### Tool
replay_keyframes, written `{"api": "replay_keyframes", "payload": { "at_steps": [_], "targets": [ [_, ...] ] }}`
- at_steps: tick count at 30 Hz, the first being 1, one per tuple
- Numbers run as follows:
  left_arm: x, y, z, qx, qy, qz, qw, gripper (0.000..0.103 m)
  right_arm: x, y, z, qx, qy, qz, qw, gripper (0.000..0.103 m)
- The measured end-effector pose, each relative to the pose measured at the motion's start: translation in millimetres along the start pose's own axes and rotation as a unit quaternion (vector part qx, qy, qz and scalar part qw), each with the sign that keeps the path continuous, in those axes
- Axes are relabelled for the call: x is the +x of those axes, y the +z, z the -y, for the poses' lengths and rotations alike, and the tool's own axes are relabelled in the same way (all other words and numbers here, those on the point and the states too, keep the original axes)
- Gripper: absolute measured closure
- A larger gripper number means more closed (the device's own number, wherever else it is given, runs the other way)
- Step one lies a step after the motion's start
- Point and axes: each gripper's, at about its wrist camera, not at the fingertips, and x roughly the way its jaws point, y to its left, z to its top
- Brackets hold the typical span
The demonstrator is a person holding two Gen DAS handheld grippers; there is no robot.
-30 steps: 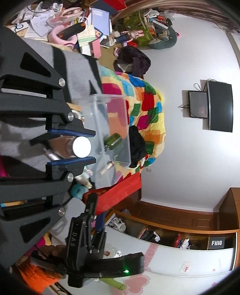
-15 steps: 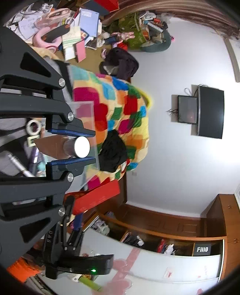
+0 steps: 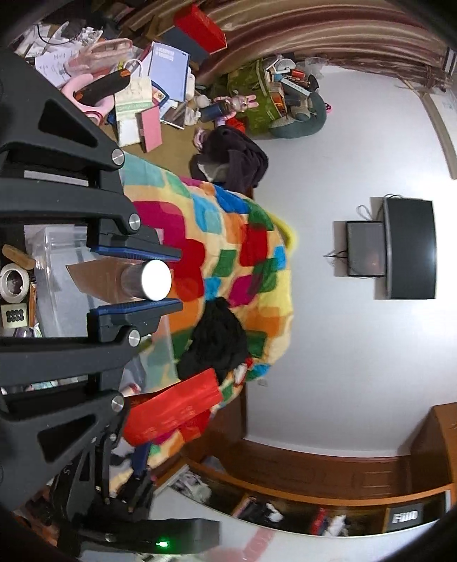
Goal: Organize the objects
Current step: 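Lower both held items into the clear box and open both tools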
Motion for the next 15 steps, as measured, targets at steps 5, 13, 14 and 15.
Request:
{"api": "replay_keyframes", "payload": {
  "at_steps": [5, 13, 14, 15],
  "targets": [
    [25, -18, 14, 0.014, -0.022, -0.046, 0.9986, 0.083, 24, -2, 2, -0.002, 0.013, -0.029, 1.000, 0.052],
    [23, -27, 33, 0.021, -0.091, -0.084, 0.9921, 0.072, 27, -10, -6, -0.025, 0.035, -0.057, 0.997, 0.048],
    [20, -27, 33, 0.020, -0.096, -0.084, 0.9916, 0.070, 26, -10, -6, -0.025, 0.035, -0.058, 0.997, 0.048],
    [15, -27, 33, 0.018, -0.101, -0.082, 0.9914, 0.064, 24, -11, -4, -0.023, 0.039, -0.059, 0.997, 0.046]
  ]
}}
